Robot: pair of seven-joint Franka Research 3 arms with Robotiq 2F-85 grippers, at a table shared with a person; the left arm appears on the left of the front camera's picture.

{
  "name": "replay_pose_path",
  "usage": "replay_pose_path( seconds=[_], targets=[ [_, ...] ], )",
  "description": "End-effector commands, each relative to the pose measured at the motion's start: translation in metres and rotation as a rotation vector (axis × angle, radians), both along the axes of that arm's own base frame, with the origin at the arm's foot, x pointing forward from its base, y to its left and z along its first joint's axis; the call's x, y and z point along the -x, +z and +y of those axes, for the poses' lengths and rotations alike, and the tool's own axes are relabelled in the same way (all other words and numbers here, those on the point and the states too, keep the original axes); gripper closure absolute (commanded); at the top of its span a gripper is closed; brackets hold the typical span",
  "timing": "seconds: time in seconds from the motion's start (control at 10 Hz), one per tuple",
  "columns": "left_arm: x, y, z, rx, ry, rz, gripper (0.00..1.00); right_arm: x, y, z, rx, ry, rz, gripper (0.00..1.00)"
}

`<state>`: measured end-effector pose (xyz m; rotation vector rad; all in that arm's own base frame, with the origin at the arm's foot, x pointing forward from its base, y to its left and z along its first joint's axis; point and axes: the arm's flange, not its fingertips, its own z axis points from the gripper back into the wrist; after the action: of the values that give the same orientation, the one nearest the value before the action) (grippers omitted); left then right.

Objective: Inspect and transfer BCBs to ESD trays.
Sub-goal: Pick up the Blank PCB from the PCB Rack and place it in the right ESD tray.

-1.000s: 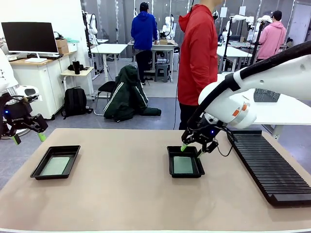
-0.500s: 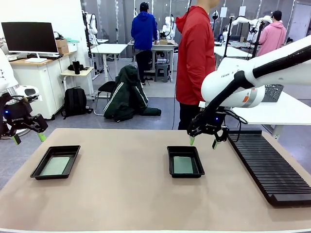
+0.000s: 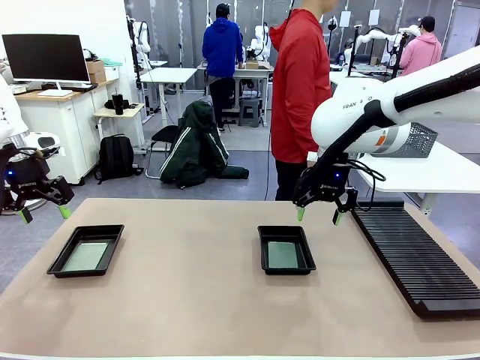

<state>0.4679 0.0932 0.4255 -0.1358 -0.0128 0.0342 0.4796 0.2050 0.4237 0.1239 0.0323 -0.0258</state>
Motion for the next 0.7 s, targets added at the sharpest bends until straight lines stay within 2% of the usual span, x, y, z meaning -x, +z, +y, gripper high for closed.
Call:
replay_pose_path(
  seconds=[0.0,0.6],
  targets=[
    [0.0002,-0.0011,0.0006,-0.002,-0.004,-0.004,0.00,0.0007,-0.0009,0.0013,-0.001,0.001,-0.002,0.00],
    [0.0002,-0.0011,0.0006,-0.002,-0.004,-0.004,0.00,0.0007,-0.0009,0.0013,-0.001,0.001,-0.002,0.00]
  ],
)
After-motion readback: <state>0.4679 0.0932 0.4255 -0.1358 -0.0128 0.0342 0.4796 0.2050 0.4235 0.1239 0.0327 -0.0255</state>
